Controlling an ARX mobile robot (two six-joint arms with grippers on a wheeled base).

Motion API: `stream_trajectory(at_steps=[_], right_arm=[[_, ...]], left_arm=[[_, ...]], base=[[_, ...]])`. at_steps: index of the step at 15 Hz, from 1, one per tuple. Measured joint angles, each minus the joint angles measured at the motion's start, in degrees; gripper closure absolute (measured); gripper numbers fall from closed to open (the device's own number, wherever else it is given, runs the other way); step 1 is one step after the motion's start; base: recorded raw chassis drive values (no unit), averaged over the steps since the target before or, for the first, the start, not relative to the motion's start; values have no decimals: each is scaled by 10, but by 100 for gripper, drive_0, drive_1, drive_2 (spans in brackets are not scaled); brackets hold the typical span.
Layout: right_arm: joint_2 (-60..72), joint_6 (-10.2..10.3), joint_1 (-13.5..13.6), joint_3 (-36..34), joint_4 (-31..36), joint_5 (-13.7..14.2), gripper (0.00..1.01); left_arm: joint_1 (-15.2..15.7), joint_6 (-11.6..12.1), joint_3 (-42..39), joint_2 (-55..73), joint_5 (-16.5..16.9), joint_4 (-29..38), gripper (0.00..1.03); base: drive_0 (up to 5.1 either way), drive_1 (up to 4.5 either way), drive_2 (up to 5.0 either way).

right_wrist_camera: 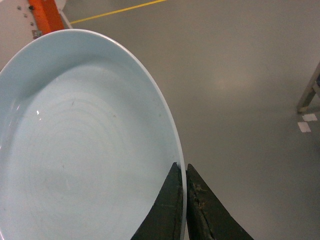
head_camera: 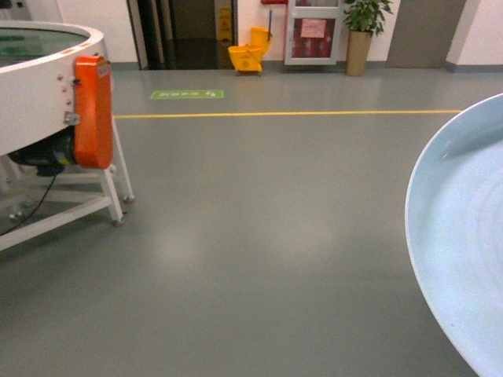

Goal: Place blue tray on left shelf second layer neatly

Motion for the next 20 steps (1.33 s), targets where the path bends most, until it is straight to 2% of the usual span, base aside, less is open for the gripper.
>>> stream_trajectory(at_steps=[20], right_arm=[[3, 0, 0, 0, 0, 0, 99]], left_arm=[[0, 0, 0, 0, 1, -1, 5]], base=[[-159, -159, -159]])
